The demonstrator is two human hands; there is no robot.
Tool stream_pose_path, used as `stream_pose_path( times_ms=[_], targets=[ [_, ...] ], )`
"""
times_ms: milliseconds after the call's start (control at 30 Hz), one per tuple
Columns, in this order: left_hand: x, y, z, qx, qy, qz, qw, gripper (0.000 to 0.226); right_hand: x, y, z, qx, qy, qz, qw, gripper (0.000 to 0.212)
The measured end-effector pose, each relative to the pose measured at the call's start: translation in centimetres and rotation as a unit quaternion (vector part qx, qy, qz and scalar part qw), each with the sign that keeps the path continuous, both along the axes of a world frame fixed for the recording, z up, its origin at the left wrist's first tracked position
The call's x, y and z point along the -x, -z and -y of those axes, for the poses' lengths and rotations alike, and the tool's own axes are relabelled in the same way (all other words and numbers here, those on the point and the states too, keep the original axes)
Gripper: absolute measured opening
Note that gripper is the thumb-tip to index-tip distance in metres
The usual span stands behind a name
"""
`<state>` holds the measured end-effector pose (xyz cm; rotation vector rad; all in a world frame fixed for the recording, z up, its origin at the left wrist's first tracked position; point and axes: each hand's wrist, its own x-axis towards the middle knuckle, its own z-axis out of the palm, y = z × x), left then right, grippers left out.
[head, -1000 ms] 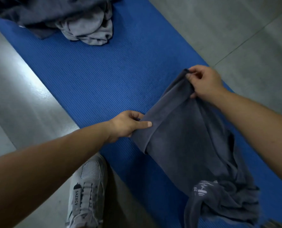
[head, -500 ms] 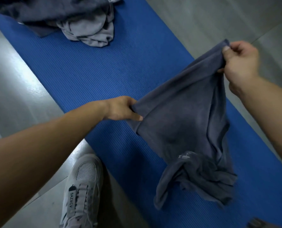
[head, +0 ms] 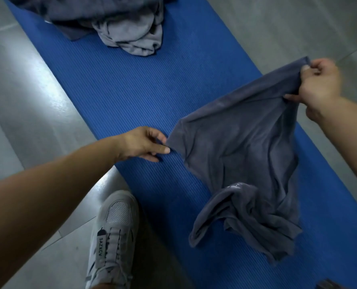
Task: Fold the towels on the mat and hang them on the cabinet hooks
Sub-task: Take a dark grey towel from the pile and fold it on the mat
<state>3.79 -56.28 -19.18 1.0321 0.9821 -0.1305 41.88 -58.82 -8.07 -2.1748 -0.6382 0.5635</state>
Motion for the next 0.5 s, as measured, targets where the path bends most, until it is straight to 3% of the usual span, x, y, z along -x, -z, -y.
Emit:
stream_pose_path(
  times_ms=[100, 333, 400, 500],
  targets=[
    [0.0, 0.6, 1.0, -0.032, -0.037, -0.047, 0.998, 0.009, 0.3, 0.8, -0.2, 0.015, -0.043, 0.007, 0.999, 0.023],
    [-2.9, 0.5, 2.0, -0.014, -0.257, -0.108, 0.96, 0.036, 1.2, 2.7, 0.1, 0.011, -0.081, -0.029, 0.996, 0.021],
    [-4.0, 0.5, 2.2, -0.004, -0.335, -0.12, 0.935, 0.038, 1.4, 3.2, 0.4, 0.011, -0.087, -0.037, 0.995, 0.022],
    [-5.6, 0.7, 3.0, -0.014, -0.372, -0.11, 0.922, 0.034, 1.6, 3.6, 1.1, 0.003, -0.098, -0.049, 0.994, 0.023]
  ],
)
